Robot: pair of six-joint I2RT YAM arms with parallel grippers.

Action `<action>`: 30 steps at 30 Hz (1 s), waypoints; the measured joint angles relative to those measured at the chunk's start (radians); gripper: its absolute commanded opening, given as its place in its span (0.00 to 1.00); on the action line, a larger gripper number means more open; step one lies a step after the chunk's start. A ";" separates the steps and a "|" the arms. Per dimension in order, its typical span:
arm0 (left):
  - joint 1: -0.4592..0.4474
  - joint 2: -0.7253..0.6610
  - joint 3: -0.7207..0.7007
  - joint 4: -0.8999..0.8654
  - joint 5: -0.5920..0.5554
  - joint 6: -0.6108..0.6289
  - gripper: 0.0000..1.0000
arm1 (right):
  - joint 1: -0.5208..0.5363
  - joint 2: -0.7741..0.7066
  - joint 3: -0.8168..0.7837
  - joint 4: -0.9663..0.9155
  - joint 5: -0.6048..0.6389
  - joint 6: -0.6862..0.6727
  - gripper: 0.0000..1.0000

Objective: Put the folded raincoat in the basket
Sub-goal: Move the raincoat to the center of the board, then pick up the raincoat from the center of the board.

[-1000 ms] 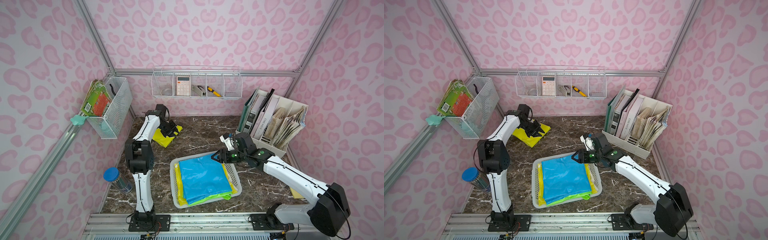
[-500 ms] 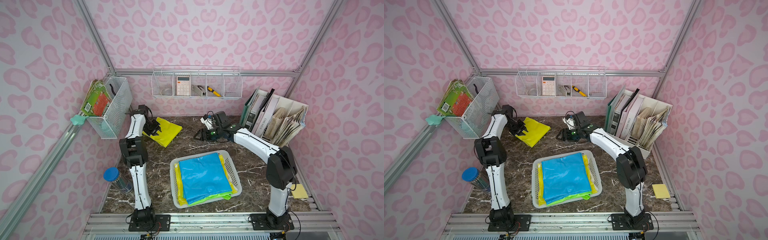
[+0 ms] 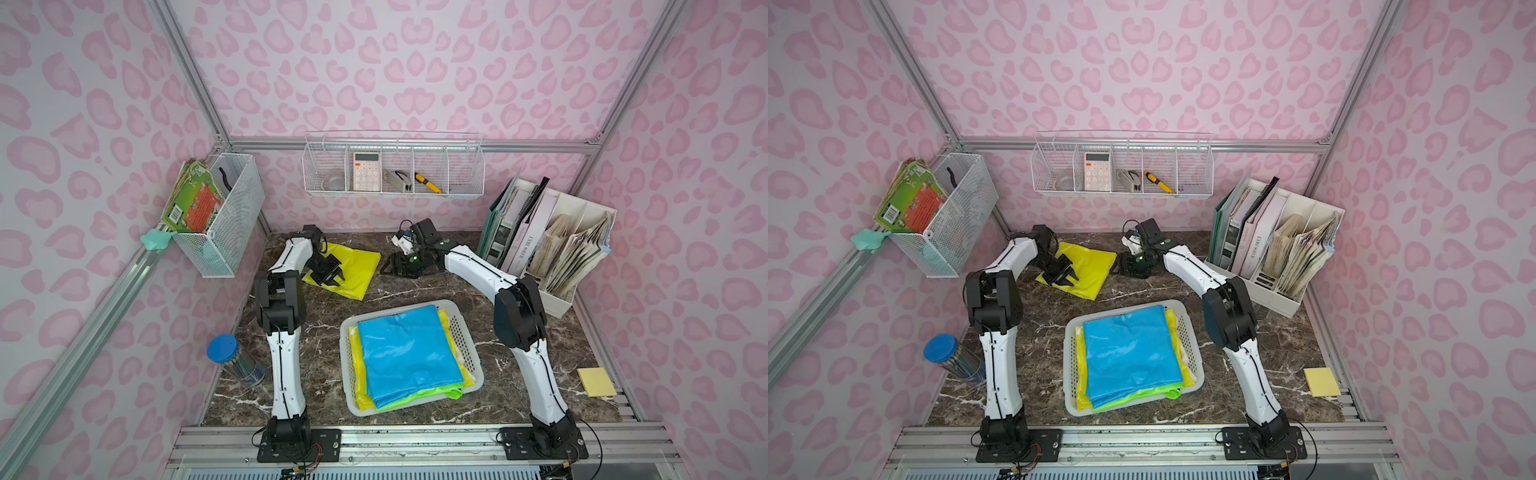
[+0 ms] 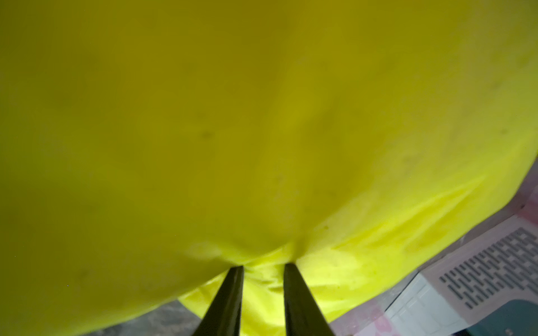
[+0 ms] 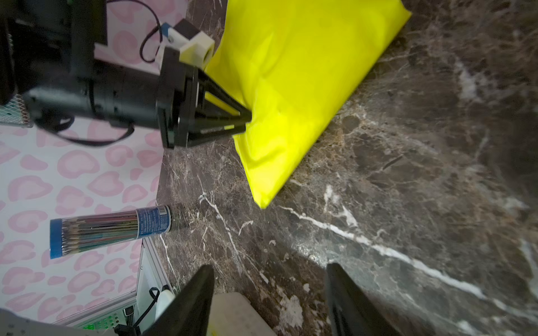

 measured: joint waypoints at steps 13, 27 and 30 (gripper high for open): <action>-0.106 -0.218 -0.116 0.058 0.040 -0.020 0.32 | -0.113 0.141 0.069 -0.001 -0.027 -0.002 0.65; 0.078 -0.183 -0.142 0.044 -0.029 0.015 0.31 | -0.048 0.354 0.264 0.075 -0.151 0.046 0.61; 0.098 -0.157 -0.138 0.045 -0.031 0.019 0.31 | -0.033 0.385 0.296 0.104 -0.169 0.072 0.54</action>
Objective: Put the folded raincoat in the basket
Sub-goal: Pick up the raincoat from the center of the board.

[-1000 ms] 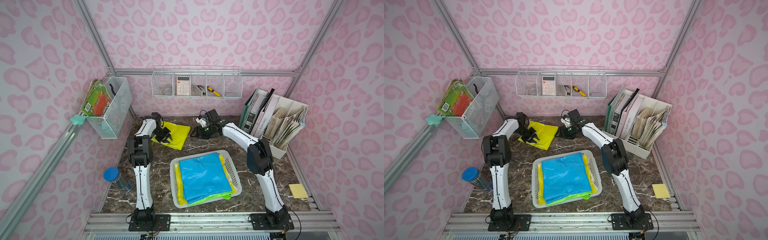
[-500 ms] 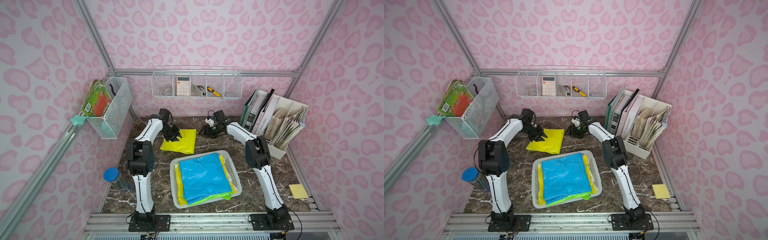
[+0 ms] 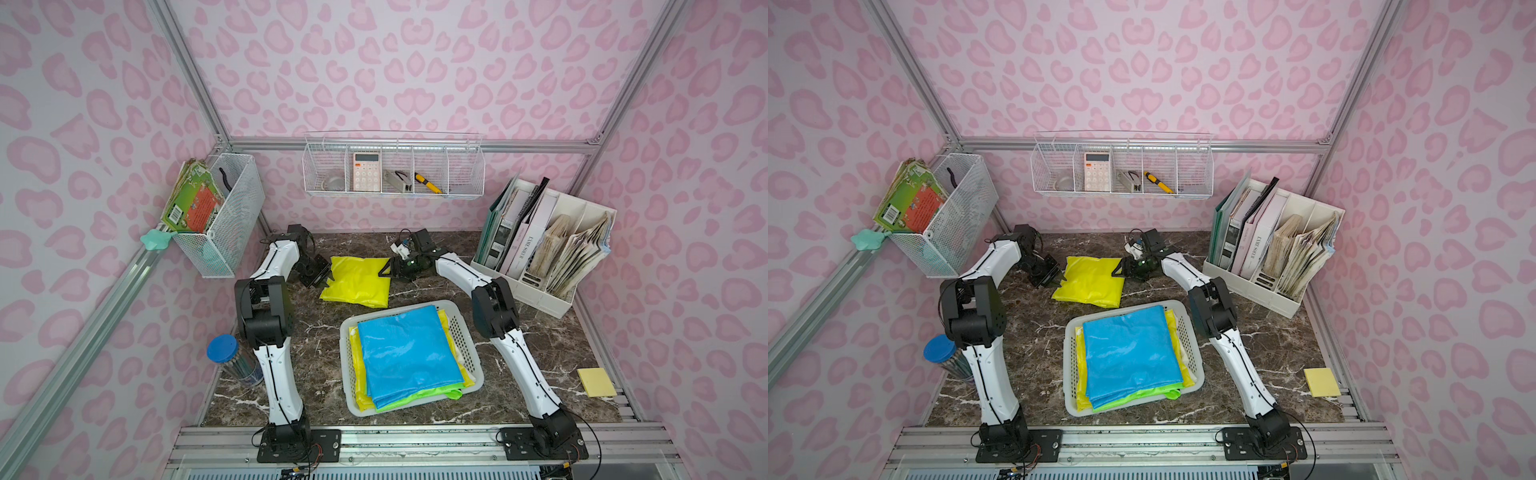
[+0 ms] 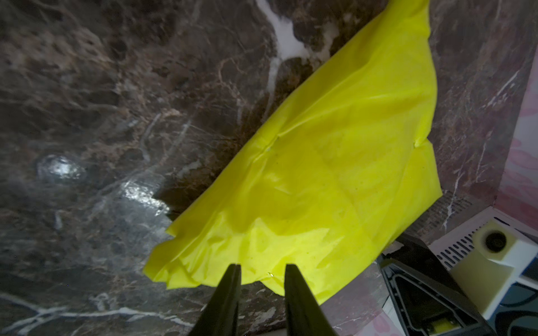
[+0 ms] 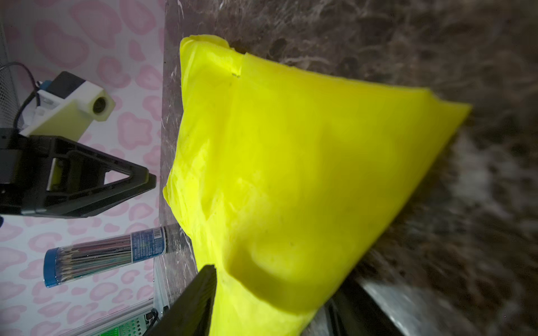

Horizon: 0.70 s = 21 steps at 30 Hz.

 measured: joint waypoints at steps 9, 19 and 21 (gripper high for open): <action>0.002 0.019 -0.102 0.051 0.032 -0.009 0.30 | 0.002 0.034 0.007 0.053 -0.041 0.086 0.09; -0.010 -0.128 -0.195 0.083 0.100 -0.008 0.32 | -0.108 -0.055 -0.086 0.036 -0.061 0.060 0.00; -0.012 -0.154 -0.208 0.085 0.114 -0.005 0.33 | -0.141 -0.092 -0.129 0.014 -0.064 0.032 0.00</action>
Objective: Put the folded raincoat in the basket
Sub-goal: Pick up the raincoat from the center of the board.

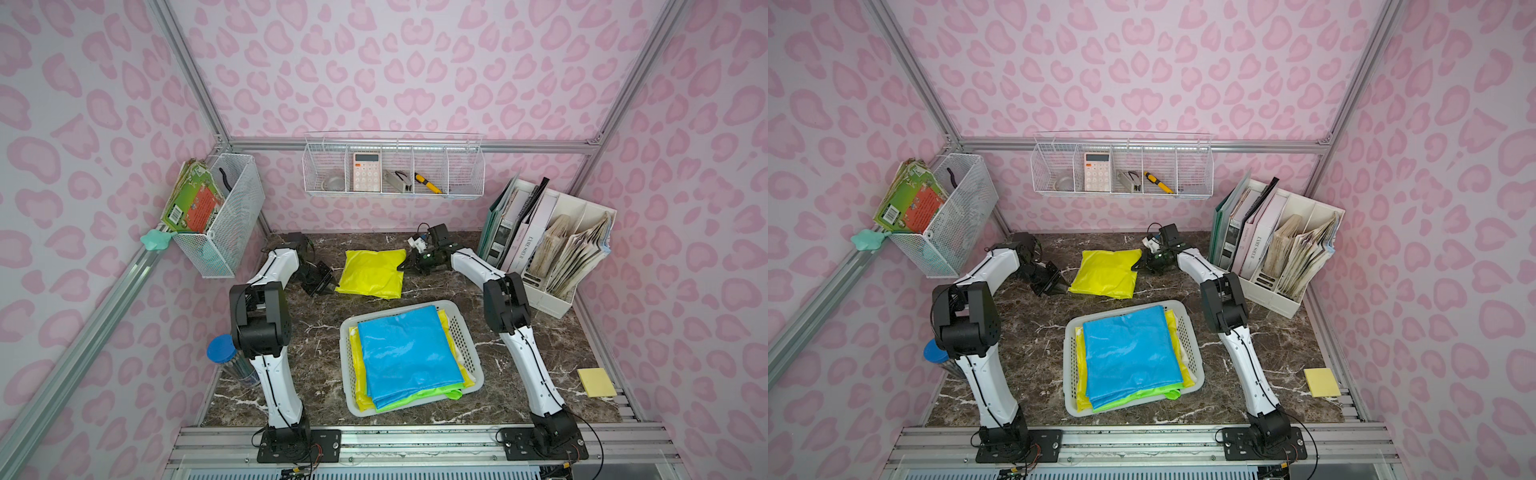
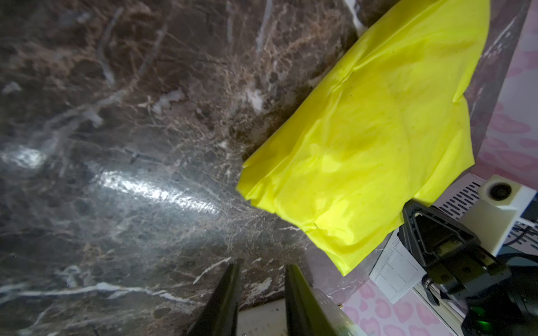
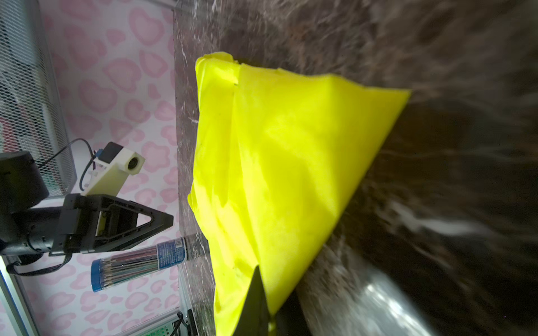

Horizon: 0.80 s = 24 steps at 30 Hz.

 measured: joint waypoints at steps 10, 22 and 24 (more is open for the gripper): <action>-0.061 0.055 0.026 0.058 0.098 0.047 0.41 | -0.053 -0.040 -0.063 -0.173 0.006 -0.201 0.00; -0.068 0.146 0.016 0.097 0.074 0.072 0.48 | -0.049 0.007 0.021 -0.291 0.005 -0.307 0.00; -0.071 0.158 0.011 0.118 0.077 0.072 0.48 | -0.049 0.007 0.022 -0.293 0.005 -0.312 0.00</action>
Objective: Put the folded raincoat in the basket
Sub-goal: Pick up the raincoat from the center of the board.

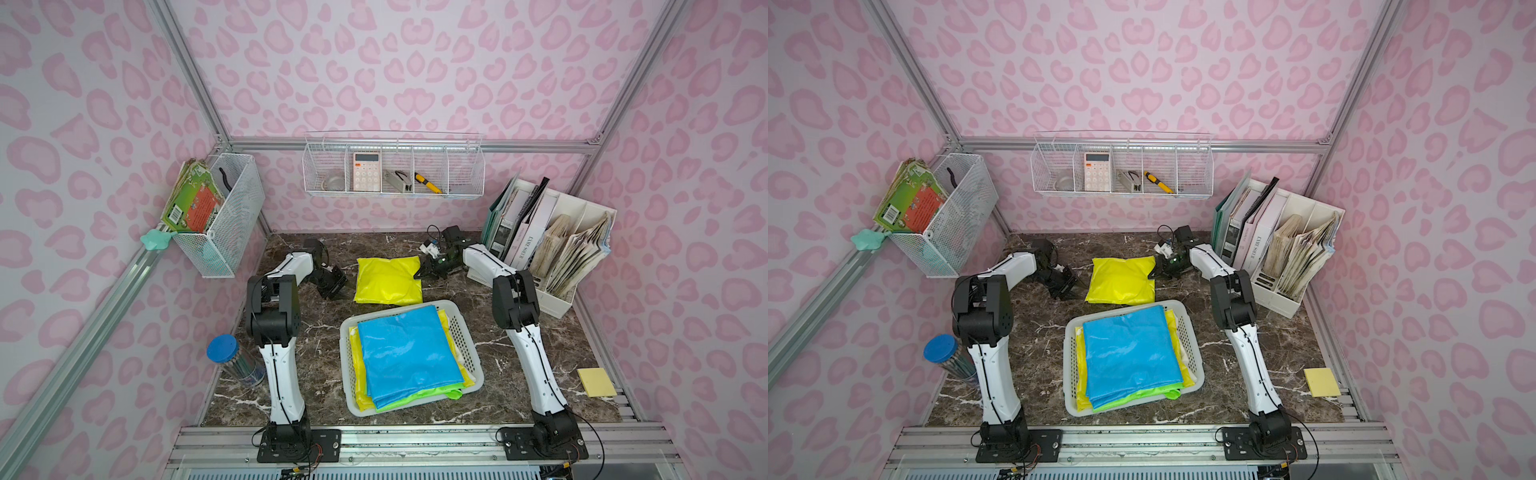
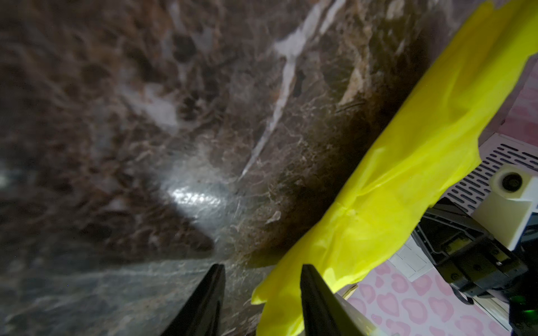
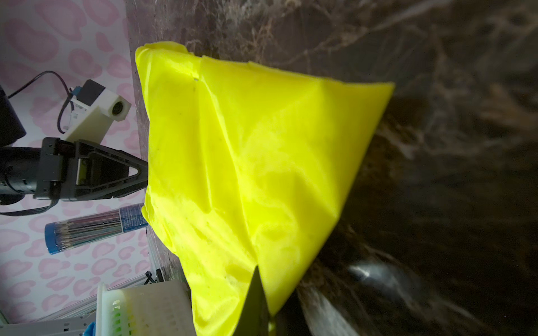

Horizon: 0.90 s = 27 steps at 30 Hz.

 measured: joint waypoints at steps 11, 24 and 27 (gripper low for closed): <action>-0.007 0.044 -0.041 0.156 0.192 -0.028 0.47 | 0.000 0.004 0.003 -0.005 0.001 -0.003 0.00; -0.026 0.045 -0.092 0.271 0.201 -0.075 0.06 | 0.007 0.010 0.003 -0.004 0.008 -0.003 0.00; -0.030 0.018 -0.096 0.251 0.144 -0.070 0.00 | 0.010 0.007 0.004 -0.004 0.007 -0.002 0.00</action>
